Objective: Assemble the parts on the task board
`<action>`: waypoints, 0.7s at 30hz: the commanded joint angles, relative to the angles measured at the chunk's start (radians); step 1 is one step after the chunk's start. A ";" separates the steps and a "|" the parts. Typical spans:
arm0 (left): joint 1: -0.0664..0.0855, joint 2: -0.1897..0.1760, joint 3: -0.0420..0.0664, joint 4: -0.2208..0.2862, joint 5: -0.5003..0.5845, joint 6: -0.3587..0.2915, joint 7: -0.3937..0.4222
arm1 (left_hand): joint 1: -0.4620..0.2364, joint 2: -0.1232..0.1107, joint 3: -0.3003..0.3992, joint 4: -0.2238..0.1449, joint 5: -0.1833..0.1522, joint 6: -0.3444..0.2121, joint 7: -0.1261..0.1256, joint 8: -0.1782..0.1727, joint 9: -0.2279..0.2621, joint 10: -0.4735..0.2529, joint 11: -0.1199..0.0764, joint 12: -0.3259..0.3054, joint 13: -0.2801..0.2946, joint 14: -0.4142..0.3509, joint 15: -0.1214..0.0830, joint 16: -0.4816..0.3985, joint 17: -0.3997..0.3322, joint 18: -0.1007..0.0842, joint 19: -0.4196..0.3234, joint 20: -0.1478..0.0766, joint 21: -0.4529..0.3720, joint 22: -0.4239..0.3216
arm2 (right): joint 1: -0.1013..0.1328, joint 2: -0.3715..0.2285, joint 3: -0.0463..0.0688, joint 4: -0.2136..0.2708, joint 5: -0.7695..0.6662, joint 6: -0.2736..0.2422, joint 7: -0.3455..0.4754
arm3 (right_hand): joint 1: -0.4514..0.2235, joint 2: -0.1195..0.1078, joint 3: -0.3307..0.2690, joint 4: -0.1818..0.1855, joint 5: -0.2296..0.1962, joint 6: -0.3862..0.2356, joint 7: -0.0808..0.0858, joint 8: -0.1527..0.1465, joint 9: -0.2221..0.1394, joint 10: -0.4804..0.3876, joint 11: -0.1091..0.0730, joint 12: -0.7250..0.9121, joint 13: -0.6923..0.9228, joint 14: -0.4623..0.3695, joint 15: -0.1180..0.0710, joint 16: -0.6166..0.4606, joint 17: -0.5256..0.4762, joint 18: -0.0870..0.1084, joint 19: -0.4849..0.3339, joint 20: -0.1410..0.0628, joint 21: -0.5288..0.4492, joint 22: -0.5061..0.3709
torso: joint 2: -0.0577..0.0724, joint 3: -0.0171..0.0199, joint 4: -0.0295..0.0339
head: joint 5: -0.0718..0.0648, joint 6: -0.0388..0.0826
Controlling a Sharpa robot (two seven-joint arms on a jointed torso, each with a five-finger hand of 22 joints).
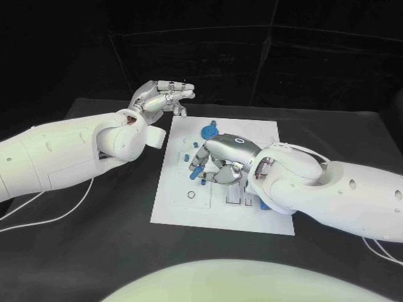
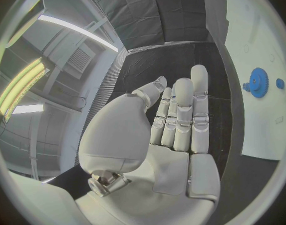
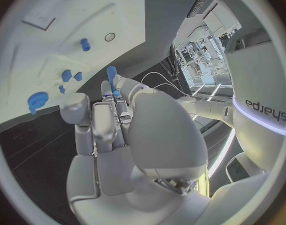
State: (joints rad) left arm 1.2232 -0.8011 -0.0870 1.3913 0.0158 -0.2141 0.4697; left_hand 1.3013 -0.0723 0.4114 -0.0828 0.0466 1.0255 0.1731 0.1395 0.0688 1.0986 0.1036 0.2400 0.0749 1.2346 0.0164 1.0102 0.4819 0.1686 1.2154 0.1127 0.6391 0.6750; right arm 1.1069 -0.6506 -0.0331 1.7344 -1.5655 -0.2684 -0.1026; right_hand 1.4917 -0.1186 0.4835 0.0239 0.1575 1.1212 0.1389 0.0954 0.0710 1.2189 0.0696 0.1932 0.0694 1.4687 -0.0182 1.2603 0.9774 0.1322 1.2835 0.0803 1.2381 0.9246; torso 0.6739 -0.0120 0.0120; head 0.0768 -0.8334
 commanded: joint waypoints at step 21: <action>0.002 0.008 0.001 0.002 0.002 0.016 0.002 | -0.001 0.003 -0.005 -0.001 0.003 -0.006 0.004 -0.002 -0.001 -0.005 -0.001 0.004 -0.001 -0.004 -0.001 -0.005 -0.001 0.013 -0.004 0.001 -0.005 -0.002 | -0.034 0.083 -0.003 -0.092 -0.043 0.183 -0.001 | -0.021 -0.004 0.004 -0.002 0.007 0.002 0.005 -0.008 -0.001 0.013 -0.004 -0.009 0.001 0.012 0.000 0.005 -0.003 -0.008 -0.010 0.004 0.002 -0.008 | 0.000 0.0020 -0.0012 | 0.017 -0.008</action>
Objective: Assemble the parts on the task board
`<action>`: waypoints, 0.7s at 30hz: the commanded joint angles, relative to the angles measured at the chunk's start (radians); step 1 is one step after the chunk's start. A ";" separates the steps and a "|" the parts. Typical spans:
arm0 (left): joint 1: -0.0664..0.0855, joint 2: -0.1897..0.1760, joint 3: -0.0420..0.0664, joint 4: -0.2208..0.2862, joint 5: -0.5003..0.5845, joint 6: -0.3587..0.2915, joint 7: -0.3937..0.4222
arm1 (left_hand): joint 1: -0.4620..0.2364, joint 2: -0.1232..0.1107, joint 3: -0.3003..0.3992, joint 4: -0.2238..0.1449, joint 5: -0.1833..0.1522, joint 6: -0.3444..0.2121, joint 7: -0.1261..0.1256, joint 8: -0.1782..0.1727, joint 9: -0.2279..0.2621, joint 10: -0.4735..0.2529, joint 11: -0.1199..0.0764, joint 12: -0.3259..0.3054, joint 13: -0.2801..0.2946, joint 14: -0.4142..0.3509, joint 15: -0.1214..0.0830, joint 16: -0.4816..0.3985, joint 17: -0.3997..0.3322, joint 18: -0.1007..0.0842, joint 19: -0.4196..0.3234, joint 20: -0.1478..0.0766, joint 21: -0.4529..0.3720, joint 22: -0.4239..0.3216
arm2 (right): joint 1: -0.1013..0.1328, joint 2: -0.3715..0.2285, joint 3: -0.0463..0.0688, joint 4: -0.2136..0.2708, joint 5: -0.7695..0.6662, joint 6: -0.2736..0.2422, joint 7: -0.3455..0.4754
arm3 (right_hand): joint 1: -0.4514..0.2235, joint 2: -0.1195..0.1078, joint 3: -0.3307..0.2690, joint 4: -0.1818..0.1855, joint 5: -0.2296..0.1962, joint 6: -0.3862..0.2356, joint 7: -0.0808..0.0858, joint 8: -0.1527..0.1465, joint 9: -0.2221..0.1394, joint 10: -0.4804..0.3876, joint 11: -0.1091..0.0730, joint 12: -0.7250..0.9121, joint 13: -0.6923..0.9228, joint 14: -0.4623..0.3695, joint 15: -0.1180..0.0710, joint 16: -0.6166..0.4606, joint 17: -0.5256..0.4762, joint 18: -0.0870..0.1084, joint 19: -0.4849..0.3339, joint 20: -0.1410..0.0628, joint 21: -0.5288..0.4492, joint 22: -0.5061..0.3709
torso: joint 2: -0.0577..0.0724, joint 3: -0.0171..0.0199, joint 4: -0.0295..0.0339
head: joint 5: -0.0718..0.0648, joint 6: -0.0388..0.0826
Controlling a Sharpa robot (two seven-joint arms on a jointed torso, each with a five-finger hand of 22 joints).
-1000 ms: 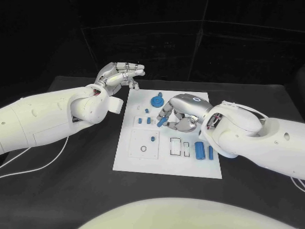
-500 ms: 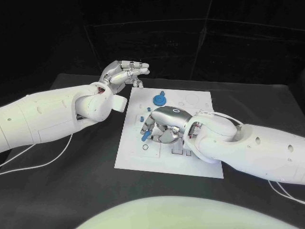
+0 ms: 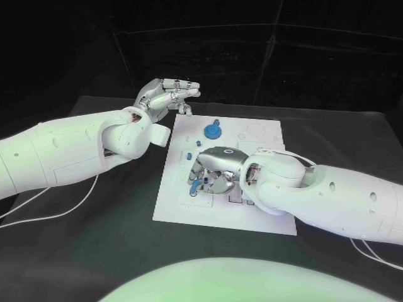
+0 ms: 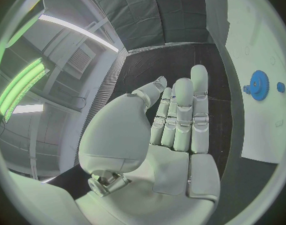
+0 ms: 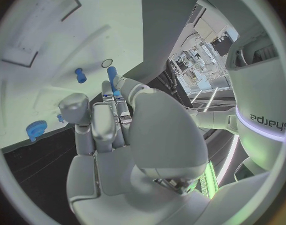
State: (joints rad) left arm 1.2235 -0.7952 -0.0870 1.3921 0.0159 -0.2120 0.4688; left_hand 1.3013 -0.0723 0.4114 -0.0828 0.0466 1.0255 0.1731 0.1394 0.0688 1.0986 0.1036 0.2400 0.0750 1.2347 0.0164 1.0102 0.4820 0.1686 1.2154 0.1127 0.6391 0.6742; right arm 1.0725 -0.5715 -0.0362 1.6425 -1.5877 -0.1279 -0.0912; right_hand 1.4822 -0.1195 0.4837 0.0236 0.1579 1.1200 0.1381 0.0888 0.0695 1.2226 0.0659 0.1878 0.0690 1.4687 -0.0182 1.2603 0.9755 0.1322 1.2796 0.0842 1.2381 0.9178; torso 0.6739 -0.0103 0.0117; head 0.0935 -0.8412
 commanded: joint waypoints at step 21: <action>0.001 0.005 0.001 -0.002 0.002 0.016 0.002 | -0.001 0.003 -0.005 -0.001 0.003 -0.006 0.004 -0.001 -0.001 -0.005 -0.001 0.004 -0.002 -0.004 -0.001 -0.005 -0.001 0.013 -0.004 0.001 -0.005 -0.001 | -0.001 0.021 0.000 -0.007 -0.087 0.070 -0.066 | -0.021 -0.007 0.001 -0.005 0.004 0.003 0.005 -0.003 0.001 0.011 0.000 -0.006 0.002 0.011 0.000 0.004 -0.004 -0.008 -0.008 0.001 0.001 -0.002 | 0.000 -0.0004 -0.0003 | 0.003 -0.007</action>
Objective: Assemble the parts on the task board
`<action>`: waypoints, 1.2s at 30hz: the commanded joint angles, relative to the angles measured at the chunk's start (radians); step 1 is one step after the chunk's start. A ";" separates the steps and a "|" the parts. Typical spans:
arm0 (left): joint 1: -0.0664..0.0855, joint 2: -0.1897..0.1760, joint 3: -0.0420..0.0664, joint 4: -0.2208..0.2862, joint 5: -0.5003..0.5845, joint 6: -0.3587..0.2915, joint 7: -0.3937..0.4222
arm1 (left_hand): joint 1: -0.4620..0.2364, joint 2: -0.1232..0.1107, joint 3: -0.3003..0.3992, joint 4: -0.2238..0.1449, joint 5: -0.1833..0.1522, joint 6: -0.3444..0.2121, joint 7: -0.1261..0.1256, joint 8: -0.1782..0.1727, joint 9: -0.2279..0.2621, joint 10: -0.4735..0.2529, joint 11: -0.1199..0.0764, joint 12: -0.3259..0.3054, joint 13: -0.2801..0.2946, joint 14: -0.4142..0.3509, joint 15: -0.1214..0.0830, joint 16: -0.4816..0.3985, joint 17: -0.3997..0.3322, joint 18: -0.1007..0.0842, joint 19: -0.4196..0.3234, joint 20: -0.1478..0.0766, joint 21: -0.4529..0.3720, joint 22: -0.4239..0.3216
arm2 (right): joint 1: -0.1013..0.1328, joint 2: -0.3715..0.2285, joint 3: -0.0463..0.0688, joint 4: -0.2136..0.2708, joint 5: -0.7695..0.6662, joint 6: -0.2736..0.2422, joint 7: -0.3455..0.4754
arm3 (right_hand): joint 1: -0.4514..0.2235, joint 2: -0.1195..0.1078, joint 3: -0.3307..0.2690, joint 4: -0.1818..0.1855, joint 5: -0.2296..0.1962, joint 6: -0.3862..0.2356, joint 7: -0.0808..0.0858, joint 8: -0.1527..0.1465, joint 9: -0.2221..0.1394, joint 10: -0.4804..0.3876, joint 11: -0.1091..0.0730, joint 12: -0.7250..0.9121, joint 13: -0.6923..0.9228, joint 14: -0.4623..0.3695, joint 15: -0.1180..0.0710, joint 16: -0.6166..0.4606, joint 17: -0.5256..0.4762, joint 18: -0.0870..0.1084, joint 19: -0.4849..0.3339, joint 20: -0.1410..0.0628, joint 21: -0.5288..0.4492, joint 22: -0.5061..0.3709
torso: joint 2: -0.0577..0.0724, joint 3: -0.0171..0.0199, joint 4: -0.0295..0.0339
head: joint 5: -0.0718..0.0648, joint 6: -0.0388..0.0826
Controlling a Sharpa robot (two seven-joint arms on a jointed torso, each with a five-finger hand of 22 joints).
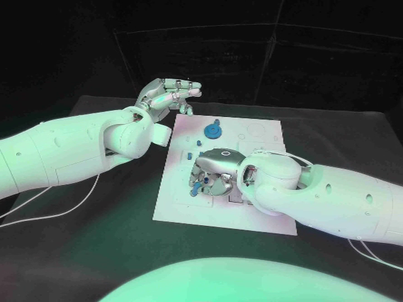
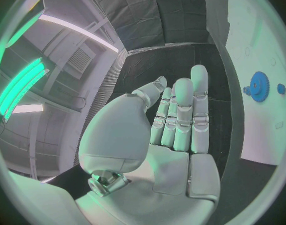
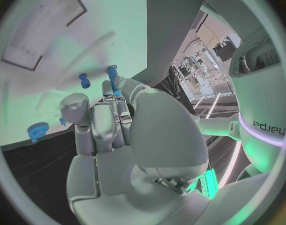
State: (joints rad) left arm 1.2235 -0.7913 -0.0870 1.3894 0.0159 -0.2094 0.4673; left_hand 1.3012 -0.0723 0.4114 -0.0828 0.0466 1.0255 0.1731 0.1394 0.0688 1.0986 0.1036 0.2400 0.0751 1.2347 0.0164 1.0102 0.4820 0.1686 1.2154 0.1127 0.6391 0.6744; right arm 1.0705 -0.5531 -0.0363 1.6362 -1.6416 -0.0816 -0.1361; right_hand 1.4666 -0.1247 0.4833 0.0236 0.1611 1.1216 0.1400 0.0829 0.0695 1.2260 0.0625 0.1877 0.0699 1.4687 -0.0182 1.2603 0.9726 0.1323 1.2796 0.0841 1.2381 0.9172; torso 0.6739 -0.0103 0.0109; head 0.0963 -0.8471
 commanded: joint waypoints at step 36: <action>0.002 -0.003 0.001 0.002 0.002 0.014 0.002 | -0.001 0.003 -0.005 -0.001 0.003 -0.006 0.004 -0.002 -0.001 -0.005 -0.001 0.004 -0.002 -0.004 -0.001 -0.005 -0.001 0.013 -0.004 0.001 -0.005 -0.001 | -0.005 0.028 -0.013 -0.003 -0.051 -0.097 0.003 | -0.112 -0.065 -0.127 0.002 0.020 -0.148 0.028 -0.019 -0.003 -0.161 0.043 -0.068 -0.005 -0.007 0.032 -0.020 -0.048 0.008 -0.054 0.032 -0.055 -0.090 | 0.000 -0.0004 0.0003 | 0.003 -0.003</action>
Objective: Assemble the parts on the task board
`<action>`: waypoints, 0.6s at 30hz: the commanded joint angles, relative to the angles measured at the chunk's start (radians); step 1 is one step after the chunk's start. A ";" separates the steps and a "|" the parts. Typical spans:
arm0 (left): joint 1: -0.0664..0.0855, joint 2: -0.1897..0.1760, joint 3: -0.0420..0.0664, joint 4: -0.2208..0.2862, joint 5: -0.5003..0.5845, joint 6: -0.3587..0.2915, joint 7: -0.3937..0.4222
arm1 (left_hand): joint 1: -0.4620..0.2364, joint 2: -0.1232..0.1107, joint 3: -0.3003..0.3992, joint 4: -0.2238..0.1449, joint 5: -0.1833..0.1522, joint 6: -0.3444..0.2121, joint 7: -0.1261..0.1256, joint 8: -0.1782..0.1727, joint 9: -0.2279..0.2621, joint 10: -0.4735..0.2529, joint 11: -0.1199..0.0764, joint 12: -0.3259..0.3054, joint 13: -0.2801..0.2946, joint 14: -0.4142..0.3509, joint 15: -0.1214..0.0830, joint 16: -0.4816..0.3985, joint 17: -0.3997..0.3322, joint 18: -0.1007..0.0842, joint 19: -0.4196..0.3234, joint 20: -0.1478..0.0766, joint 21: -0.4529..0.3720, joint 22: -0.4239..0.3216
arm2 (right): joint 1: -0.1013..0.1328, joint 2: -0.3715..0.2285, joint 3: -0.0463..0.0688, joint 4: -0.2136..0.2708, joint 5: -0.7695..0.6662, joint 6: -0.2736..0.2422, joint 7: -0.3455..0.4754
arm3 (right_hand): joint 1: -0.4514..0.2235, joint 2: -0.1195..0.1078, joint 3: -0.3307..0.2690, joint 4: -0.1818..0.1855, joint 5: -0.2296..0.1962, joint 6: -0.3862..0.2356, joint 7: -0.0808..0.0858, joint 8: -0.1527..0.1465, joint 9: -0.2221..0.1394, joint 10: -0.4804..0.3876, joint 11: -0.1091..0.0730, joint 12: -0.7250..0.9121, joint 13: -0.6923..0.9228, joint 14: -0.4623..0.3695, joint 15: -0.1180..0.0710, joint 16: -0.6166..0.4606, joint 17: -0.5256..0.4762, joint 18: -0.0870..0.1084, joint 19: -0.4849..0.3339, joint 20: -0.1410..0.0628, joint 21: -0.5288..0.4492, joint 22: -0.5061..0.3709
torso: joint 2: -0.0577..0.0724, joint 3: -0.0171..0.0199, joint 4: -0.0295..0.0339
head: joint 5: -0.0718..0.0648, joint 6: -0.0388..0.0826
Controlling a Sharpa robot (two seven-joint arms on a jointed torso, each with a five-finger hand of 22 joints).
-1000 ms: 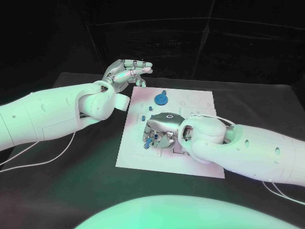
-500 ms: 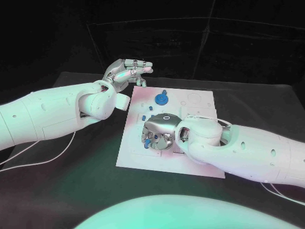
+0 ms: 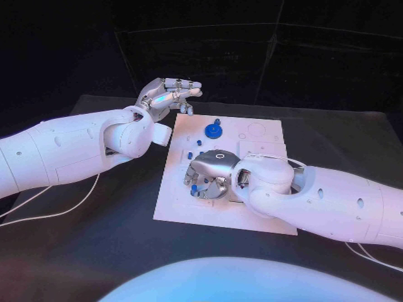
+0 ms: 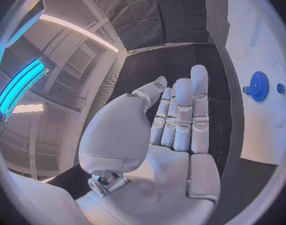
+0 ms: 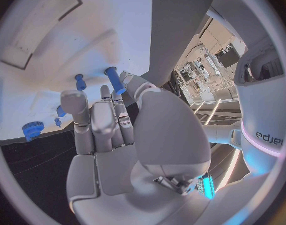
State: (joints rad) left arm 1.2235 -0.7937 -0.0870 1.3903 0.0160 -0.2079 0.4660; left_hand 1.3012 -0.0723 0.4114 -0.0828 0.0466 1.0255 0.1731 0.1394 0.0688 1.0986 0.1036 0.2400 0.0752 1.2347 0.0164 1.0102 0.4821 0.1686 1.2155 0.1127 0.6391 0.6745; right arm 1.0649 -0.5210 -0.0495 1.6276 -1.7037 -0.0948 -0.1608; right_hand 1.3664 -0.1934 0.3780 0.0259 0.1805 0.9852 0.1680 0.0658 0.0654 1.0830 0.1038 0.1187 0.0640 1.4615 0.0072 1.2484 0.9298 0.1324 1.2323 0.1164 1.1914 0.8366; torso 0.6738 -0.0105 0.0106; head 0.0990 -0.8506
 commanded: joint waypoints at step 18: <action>0.002 -0.012 0.001 0.005 0.002 0.012 0.004 | 0.000 0.005 -0.010 -0.001 0.003 -0.007 0.005 0.000 0.000 -0.008 0.000 0.009 -0.001 -0.007 0.000 -0.004 -0.004 0.014 -0.004 0.002 -0.009 -0.005 | 0.025 -0.319 0.003 0.207 0.300 -0.295 0.006 | -0.058 0.042 -0.188 0.058 0.056 0.035 -0.024 0.045 0.017 0.168 -0.043 0.200 0.061 0.027 -0.023 0.044 0.083 -0.004 0.042 -0.020 0.024 0.053 | -0.009 -0.0029 -0.0096 | -0.051 0.015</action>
State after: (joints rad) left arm 1.2235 -0.8050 -0.0870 1.3923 0.0160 -0.2066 0.4651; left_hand 1.3012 -0.0723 0.4056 -0.0827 0.0466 1.0218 0.1768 0.1395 0.0688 1.0986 0.1035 0.2452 0.0752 1.2347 0.0164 1.0102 0.4789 0.1685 1.2154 0.1128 0.6319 0.6708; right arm 1.0876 -0.8206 -0.0468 1.8180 -1.5545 -0.3236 -0.1244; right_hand 1.3215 -0.1455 0.1978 0.0742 0.2305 1.0095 0.1502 0.1048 0.0810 1.2185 0.0698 0.2956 0.1147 1.4678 -0.0076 1.2743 0.9829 0.1323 1.2610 0.1002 1.2007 0.8663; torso 0.6679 -0.0124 0.0057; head 0.0597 -0.8387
